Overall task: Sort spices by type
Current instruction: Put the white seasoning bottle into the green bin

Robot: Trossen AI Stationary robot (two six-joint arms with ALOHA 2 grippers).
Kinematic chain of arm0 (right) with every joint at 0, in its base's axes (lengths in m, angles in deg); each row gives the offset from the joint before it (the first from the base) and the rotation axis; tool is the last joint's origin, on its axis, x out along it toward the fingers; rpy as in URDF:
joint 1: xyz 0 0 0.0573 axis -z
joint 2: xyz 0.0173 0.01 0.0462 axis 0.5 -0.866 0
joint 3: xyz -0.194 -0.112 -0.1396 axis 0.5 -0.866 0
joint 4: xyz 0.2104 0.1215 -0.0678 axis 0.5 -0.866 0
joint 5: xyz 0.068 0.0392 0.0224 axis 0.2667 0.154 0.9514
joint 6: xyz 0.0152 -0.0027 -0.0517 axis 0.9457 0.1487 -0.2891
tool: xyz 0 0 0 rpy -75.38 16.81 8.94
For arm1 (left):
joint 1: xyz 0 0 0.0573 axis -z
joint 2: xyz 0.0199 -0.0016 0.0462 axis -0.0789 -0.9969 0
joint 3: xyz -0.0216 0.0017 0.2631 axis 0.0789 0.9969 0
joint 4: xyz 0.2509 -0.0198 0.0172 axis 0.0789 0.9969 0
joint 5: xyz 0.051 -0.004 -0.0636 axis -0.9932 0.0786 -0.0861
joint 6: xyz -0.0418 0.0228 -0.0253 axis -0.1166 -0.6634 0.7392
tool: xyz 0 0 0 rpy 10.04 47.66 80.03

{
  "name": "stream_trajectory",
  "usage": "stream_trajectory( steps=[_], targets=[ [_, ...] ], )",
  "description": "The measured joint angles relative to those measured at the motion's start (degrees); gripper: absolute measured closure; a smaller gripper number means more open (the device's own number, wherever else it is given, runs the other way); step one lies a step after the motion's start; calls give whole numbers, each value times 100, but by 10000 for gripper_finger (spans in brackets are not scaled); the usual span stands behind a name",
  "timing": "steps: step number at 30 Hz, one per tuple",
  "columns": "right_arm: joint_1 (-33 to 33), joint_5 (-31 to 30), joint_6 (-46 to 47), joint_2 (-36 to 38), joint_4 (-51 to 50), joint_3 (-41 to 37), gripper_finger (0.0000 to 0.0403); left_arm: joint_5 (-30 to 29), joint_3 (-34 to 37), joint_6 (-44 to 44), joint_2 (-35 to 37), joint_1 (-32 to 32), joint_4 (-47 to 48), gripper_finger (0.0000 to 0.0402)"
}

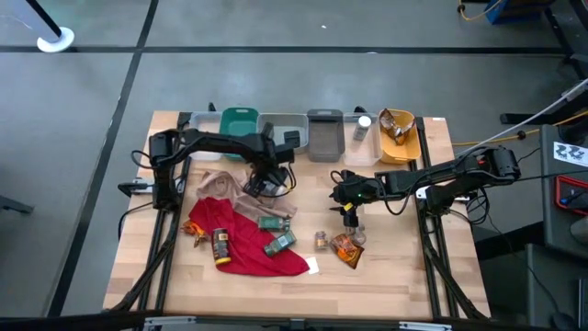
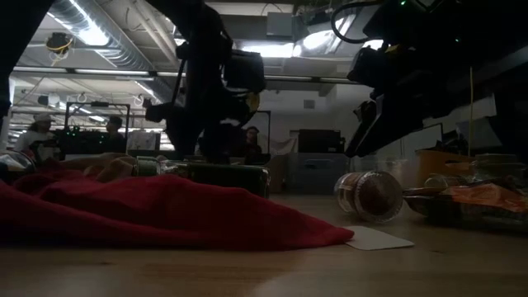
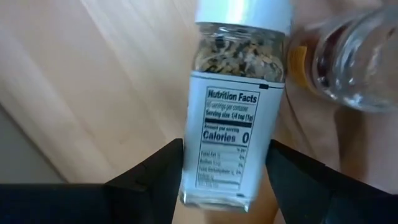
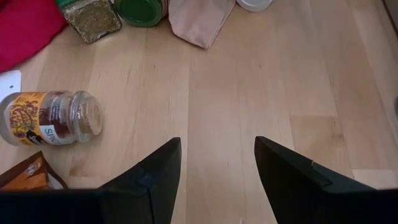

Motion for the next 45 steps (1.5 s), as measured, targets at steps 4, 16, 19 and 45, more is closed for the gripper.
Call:
stream_trajectory(
  steps=[4,16,19,45],
  targets=[
    [0,0,-1,0,7,0,198,-2,271,6,-12,0,-314,194],
    [0,-2,-2,0,162,0,198,-13,533,508,-24,-2,-904,219],
    [0,-2,-2,0,269,0,198,-11,533,745,-24,0,-900,219],
    [2,-960,-4,0,1443,0,198,1091,-203,2858,-22,36,-2300,219]
  ],
)
